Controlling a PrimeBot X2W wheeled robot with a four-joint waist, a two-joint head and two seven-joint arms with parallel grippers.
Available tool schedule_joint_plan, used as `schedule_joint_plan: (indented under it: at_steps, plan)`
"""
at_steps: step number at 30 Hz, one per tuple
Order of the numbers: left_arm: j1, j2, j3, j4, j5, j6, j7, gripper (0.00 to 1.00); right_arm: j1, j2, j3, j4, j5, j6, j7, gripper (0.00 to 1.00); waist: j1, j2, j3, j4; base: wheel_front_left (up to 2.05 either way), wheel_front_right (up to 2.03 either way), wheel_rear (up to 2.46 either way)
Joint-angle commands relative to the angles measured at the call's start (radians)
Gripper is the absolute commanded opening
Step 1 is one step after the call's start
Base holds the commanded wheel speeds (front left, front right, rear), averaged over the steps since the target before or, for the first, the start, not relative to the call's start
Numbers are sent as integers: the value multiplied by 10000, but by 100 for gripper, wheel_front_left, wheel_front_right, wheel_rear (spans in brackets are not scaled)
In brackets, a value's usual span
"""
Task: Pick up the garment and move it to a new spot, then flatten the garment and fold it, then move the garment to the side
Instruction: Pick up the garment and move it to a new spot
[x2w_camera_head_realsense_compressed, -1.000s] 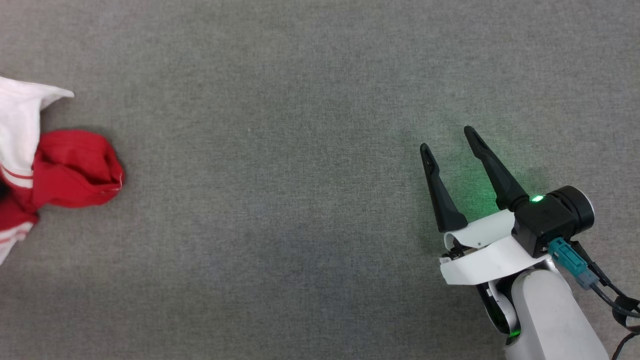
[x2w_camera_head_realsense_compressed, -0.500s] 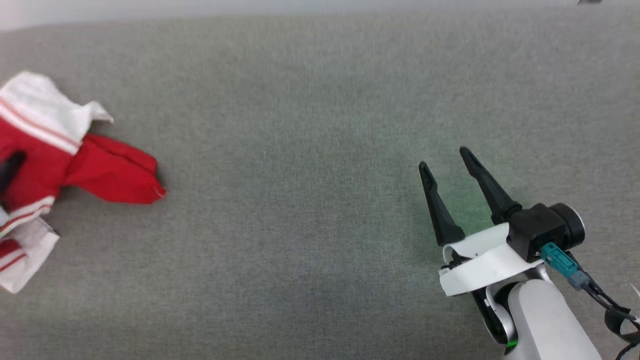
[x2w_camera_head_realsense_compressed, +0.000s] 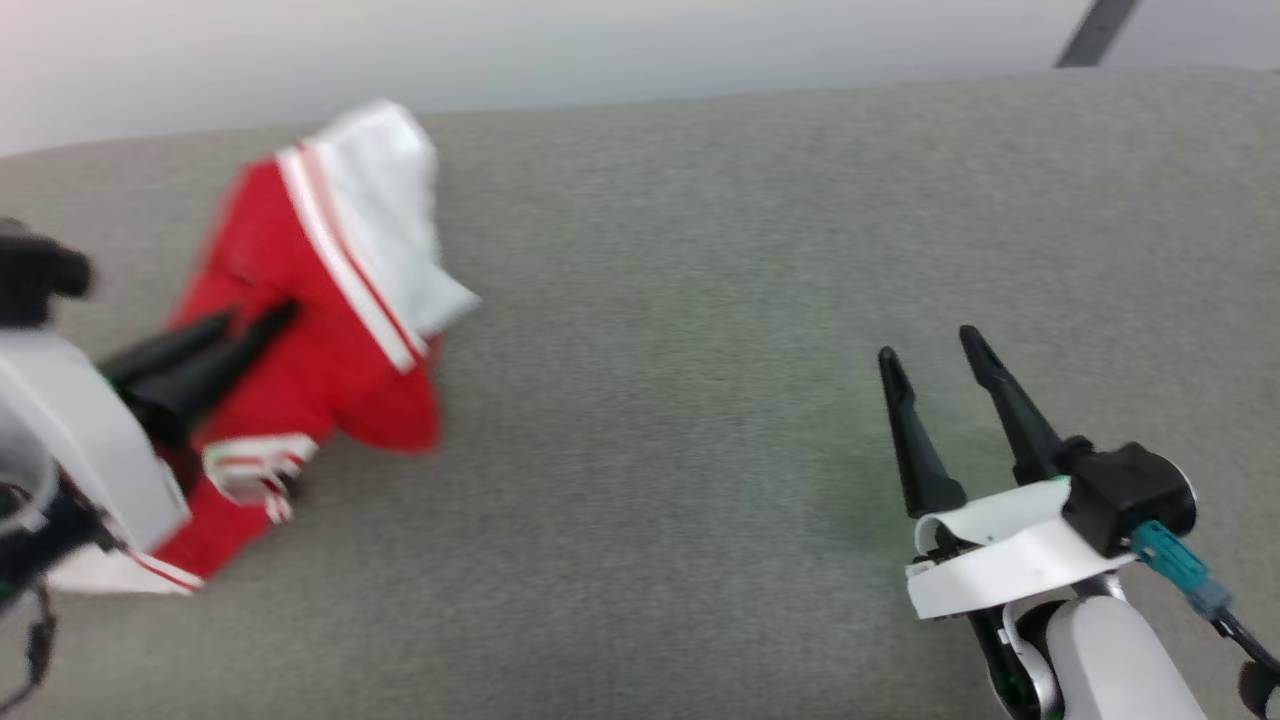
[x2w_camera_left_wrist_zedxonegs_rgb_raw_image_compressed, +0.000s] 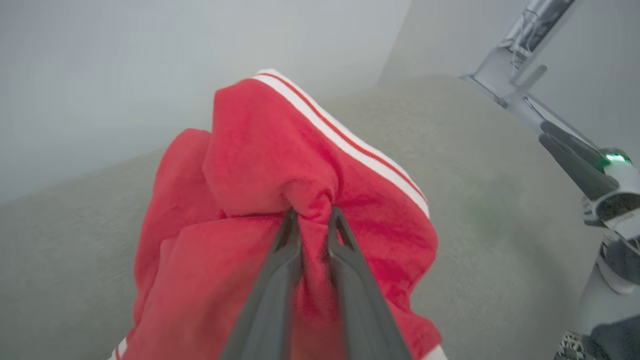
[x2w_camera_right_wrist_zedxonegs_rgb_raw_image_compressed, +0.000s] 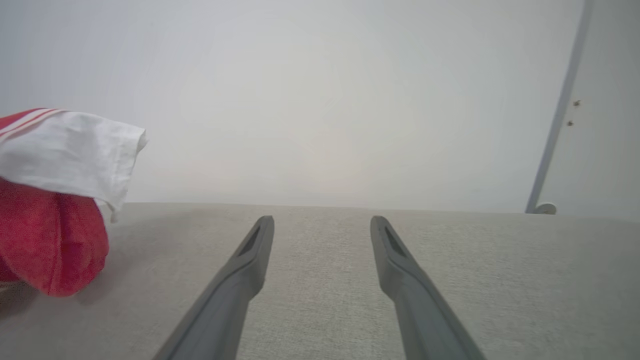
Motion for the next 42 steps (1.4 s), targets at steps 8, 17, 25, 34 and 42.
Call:
schedule_joint_plan:
  at_steps: [8,17,25,34,42]
  plan:
    - [-1118,-112,-1045,-2106,746,-1,604,0,700,12,-514,-1171,919,-12,-8,100,0,0,1028,-1830,0,0,0]
    - [-2248,-921,-2079,-2873,1070,-1,1612,0,1563,23,-704,-2371,2065,-12,-8,100,0,0,2236,-3838,0,0,0]
    - [-2722,-1835,-2523,-2775,598,-1,1945,0,2209,19,-506,-3091,2925,-12,-8,100,0,0,3034,-5011,0,0,0]
    - [-2790,-2098,-3317,-850,725,0,2167,0,2572,16,-691,-3584,3456,-12,-8,100,0,0,3341,-5110,2,2,2]
    - [-2250,-1506,-3983,871,1511,103,2838,0,2751,14,-532,-3813,3669,-12,-8,100,0,0,3468,-5158,5,5,5]
